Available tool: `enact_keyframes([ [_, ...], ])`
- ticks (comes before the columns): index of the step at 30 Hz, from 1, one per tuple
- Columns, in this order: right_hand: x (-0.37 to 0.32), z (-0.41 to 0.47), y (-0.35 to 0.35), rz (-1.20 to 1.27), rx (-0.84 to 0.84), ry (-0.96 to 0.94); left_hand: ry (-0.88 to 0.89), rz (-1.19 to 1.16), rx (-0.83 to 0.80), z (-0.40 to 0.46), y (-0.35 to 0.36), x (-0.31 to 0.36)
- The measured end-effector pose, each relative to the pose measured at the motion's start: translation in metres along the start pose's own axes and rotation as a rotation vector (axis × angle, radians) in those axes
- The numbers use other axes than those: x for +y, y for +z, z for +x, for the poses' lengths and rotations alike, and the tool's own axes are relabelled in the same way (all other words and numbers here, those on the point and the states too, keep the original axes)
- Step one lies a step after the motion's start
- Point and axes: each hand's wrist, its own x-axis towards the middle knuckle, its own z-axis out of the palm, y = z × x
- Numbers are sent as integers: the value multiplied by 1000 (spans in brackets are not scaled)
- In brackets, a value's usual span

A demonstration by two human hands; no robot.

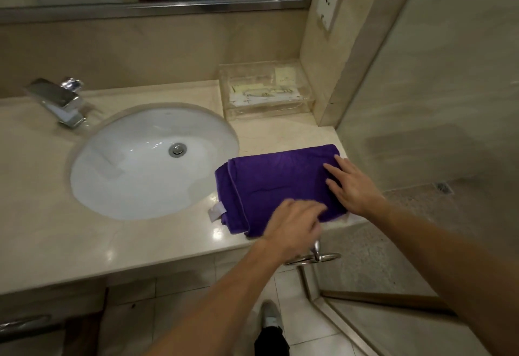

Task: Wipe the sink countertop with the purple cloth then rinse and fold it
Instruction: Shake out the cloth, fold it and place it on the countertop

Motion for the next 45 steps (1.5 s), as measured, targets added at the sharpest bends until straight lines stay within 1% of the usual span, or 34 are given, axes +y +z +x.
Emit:
enact_keyframes([
  [1,-3,-2,0,-13,22,15,-70,65,59,-6,-7,-15],
  [2,-7,-3,1,-16,45,25,-164,120,74,-14,-14,-31],
  [4,-17,-6,8,25,91,62,-355,180,-37,-33,-25,-64],
  [5,-20,-7,15,76,117,102,-417,209,-104,-42,-27,-77],
  [6,-23,-9,20,154,133,166,-448,251,-142,-51,-27,-86],
  [8,-26,-9,24,313,152,305,-463,309,-166,-66,-26,-94],
  [9,-25,-9,24,323,138,329,-482,306,-162,-72,-25,-96],
  [12,-28,-5,16,90,71,219,-556,315,-113,-80,-31,-97],
  [14,-30,0,10,26,55,159,-562,304,-16,-70,-39,-95],
  [17,-35,13,9,-10,76,86,-501,240,105,-31,-41,-87],
  [21,-41,34,20,-3,91,14,-470,220,75,32,-22,-86],
  [24,-31,38,35,-38,91,-32,-491,232,49,41,-1,-98],
  [26,-25,39,40,-3,158,19,-484,279,73,37,8,-106],
  [29,-26,36,35,131,255,253,-498,288,111,37,5,-100],
  [30,-27,35,33,174,268,300,-491,282,132,39,3,-93],
  [32,-27,32,27,215,304,308,-441,257,138,42,5,-76],
  [34,-26,30,25,210,346,265,-424,238,95,47,16,-62],
  [36,-27,31,23,254,342,260,-446,240,62,51,28,-58],
  [40,-33,33,17,387,311,360,-450,285,62,52,35,-62],
  [43,-38,36,3,596,262,498,-446,279,75,50,33,-62],
  [45,-38,37,-5,674,226,586,-450,267,72,51,33,-61],
])
